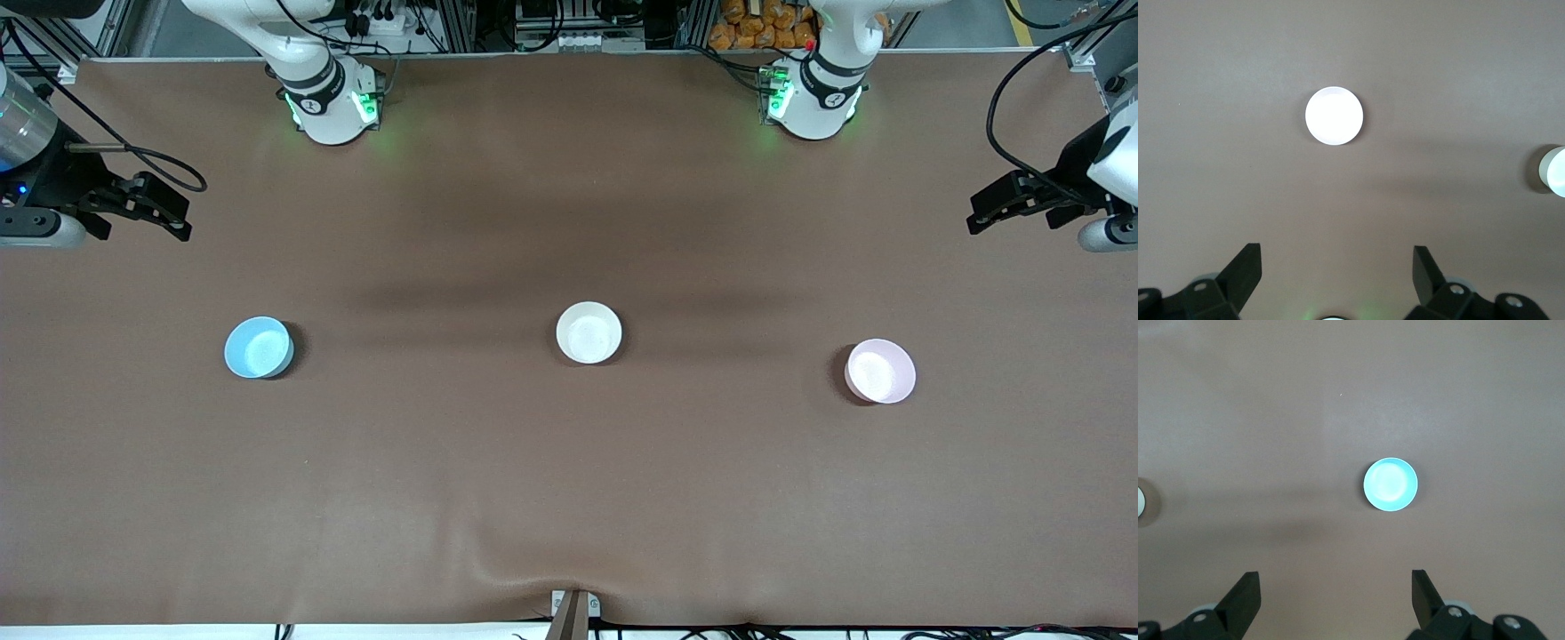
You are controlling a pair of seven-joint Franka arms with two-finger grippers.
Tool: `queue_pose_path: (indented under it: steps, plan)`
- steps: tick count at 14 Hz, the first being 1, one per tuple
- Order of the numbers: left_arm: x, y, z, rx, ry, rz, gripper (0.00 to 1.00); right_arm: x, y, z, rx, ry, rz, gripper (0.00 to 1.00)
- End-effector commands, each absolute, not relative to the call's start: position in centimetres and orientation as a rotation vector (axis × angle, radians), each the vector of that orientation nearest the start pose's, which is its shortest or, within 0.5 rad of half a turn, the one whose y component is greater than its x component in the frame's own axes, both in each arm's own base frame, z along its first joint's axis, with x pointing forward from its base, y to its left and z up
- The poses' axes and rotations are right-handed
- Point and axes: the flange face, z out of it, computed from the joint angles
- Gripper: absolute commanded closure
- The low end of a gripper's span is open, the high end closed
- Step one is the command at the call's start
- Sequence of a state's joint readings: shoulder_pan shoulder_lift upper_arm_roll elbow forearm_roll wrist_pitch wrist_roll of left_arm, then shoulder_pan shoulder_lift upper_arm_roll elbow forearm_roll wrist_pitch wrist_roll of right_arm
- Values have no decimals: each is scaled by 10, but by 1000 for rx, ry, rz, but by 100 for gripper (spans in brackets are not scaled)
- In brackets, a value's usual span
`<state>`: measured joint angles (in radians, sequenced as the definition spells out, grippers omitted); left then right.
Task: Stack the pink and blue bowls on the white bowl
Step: 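Reach the left gripper down to the pink bowl rim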
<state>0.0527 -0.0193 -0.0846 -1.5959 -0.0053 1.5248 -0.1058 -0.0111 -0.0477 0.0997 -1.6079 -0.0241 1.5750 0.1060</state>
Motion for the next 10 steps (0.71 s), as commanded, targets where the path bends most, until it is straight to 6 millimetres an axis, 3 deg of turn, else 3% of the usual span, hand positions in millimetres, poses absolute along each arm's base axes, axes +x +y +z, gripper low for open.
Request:
queue_pose_path:
  steps: [1,4,10]
  plan:
    - [557,-11,597,-3151,-106,149,0,533,44,639,-3173,18,-46,0]
    - [585,10,548,-3155,-162,175,0,534,44,638,-3172,17,-43,0]
    - [604,43,468,-3168,-170,98,0,533,44,639,-3168,17,-47,0]
